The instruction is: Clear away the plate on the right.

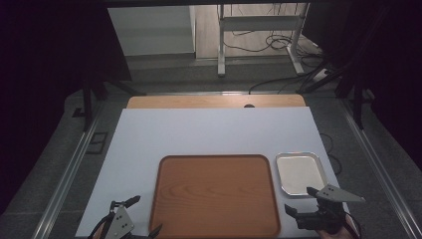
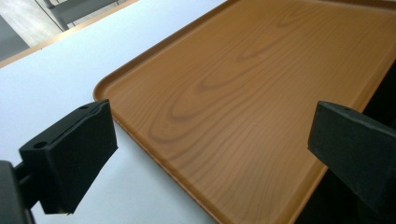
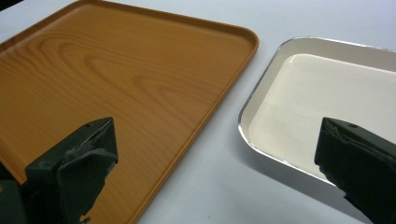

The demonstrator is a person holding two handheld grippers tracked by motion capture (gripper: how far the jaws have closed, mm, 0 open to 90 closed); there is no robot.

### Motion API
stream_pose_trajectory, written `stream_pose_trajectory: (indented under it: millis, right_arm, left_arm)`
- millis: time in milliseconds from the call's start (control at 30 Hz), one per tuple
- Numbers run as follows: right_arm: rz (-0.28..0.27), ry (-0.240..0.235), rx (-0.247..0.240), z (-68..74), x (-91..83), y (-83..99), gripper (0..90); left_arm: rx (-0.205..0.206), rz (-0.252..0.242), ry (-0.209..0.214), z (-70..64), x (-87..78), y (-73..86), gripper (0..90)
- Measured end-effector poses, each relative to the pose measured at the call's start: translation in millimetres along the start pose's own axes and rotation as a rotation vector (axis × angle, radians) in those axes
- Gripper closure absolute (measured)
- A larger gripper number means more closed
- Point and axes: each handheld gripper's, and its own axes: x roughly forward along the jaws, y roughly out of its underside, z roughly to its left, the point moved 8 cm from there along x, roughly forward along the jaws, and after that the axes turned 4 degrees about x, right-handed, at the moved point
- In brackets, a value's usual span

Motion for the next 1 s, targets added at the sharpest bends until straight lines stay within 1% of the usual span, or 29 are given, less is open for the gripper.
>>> stream_pose_trajectory:
  millis: [500, 800, 900, 1000]
  right_arm:
    - [-0.005, 0.025, -0.003, -10.9, 6.1, -7.6, 0.0]
    - [-0.023, 0.033, 0.042, -24.4, 11.5, -13.5, 0.0]
    - [-0.027, 0.036, 0.048, -27.4, 12.8, -14.9, 0.0]
    - [-0.026, 0.044, 0.058, -33.8, 16.8, -17.4, 0.0]
  left_arm:
    - [0.008, 0.0, 0.0, -0.8, 0.0, -0.1, 0.9]
    - [0.008, 0.001, 0.0, -0.8, 0.1, -0.1, 1.0]
    - [0.008, 0.001, 0.0, -0.8, 0.3, -0.1, 1.0]
    - [0.01, 0.001, 0.001, -0.9, 0.3, -0.1, 1.0]
